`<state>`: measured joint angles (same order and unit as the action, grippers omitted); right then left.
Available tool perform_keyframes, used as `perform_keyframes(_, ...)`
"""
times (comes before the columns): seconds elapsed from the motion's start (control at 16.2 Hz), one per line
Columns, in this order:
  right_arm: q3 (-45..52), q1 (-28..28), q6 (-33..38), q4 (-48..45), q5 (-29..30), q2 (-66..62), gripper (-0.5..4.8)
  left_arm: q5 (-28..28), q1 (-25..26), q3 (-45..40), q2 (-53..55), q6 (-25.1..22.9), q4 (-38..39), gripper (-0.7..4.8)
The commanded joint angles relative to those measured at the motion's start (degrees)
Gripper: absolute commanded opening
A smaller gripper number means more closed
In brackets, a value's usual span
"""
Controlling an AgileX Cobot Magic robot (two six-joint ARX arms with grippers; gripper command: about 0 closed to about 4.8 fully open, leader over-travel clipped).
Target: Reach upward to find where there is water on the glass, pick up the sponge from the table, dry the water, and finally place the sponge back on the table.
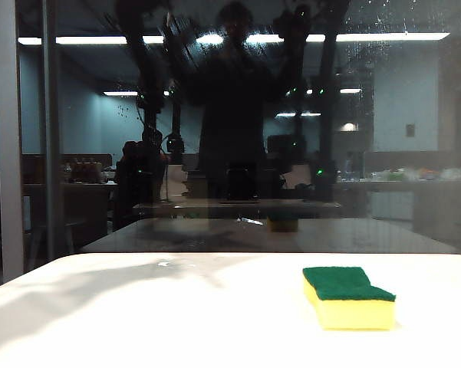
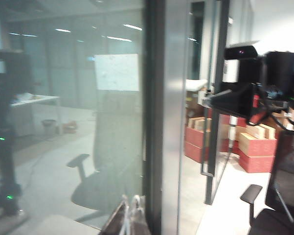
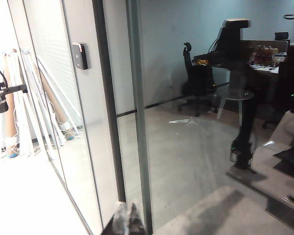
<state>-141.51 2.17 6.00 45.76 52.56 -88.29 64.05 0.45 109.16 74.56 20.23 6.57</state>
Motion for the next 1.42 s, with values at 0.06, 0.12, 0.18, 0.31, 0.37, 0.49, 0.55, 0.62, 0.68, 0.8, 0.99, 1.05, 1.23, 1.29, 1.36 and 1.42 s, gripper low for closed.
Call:
perform_keyframes(0.06, -0.2, 0.0, 0.2, -1.0, 0.1, 0.4, -0.01, 0.2, 0.0, 0.2, -0.3, 0.0, -0.7, -0.05)
perform_keyframes(0.12, -0.2, 0.0, 0.2, -1.0, 0.0, 0.4, -0.01, -0.2, 0.0, 0.2, -0.3, -0.1, -0.7, -0.05)
perform_keyframes(0.18, -0.2, 0.0, 0.2, -1.0, -0.2, 0.4, -0.01, -0.7, 0.0, 0.2, -0.3, -0.1, -0.7, -0.05)
perform_keyframes(0.31, -0.2, 0.0, 0.2, -1.0, -3.6, 0.4, -0.02, -4.2, 0.0, 0.2, -0.3, 0.2, -0.6, -0.05)
perform_keyframes(0.37, -0.2, 0.0, 0.2, -1.0, -5.9, 0.4, -0.01, -6.9, 0.0, 0.2, -0.3, 0.1, -0.3, -0.05)
perform_keyframes(0.49, -0.2, 0.0, 0.2, -1.0, -9.6, 0.4, -0.01, -10.4, 0.0, 0.2, -0.3, 0.0, -0.2, -0.05)
perform_keyframes(0.55, -0.2, 0.0, 0.2, -1.0, -11.8, 0.4, -0.02, -12.2, 0.0, 0.2, -0.3, -0.3, -0.2, -0.05)
perform_keyframes(0.62, -0.2, 0.0, 0.2, -1.0, -15.5, 0.4, -0.01, -15.9, 0.0, 0.2, -0.2, -0.3, -0.2, -0.05)
perform_keyframes(0.68, -0.2, 0.0, 0.2, -1.0, -17.6, 0.4, -0.02, -18.3, 0.0, 0.2, -0.2, -0.3, 0.0, -0.05)
perform_keyframes(0.8, -0.2, 0.0, 0.2, -1.0, -21.0, 0.4, -0.01, -22.9, 0.0, 0.2, -0.2, -0.7, 0.8, -0.05)
perform_keyframes(0.99, -0.2, 0.0, 0.0, -1.0, -27.3, 0.4, -0.01, -29.9, 0.0, 0.2, -0.2, -5.4, 5.1, -0.05)
perform_keyframes(1.05, -0.2, 0.0, -0.1, -1.0, -28.9, 0.4, -0.01, -31.4, 0.0, 0.2, -0.2, -6.8, 6.3, -0.05)
perform_keyframes(1.23, -0.2, 0.0, -0.3, -1.0, -36.6, 0.4, -0.01, -40.1, 0.0, 0.2, -0.2, -11.5, 8.7, -0.05)
perform_keyframes(1.29, -0.2, 0.0, -0.3, -1.0, -38.7, 0.4, -0.01, -42.3, 0.0, 0.2, -0.2, -12.1, 8.7, -0.05)
perform_keyframes(1.36, -0.2, 0.0, -0.3, -1.0, -41.3, 0.4, -0.01, -45.2, 0.0, 0.2, -0.2, -12.3, 8.9, -0.05)
perform_keyframes(1.42, -0.2, 0.0, -0.5, -0.9, -43.7, 0.4, -0.02, -47.9, 0.0, 0.2, -0.2, -13.0, 9.0, -0.05)
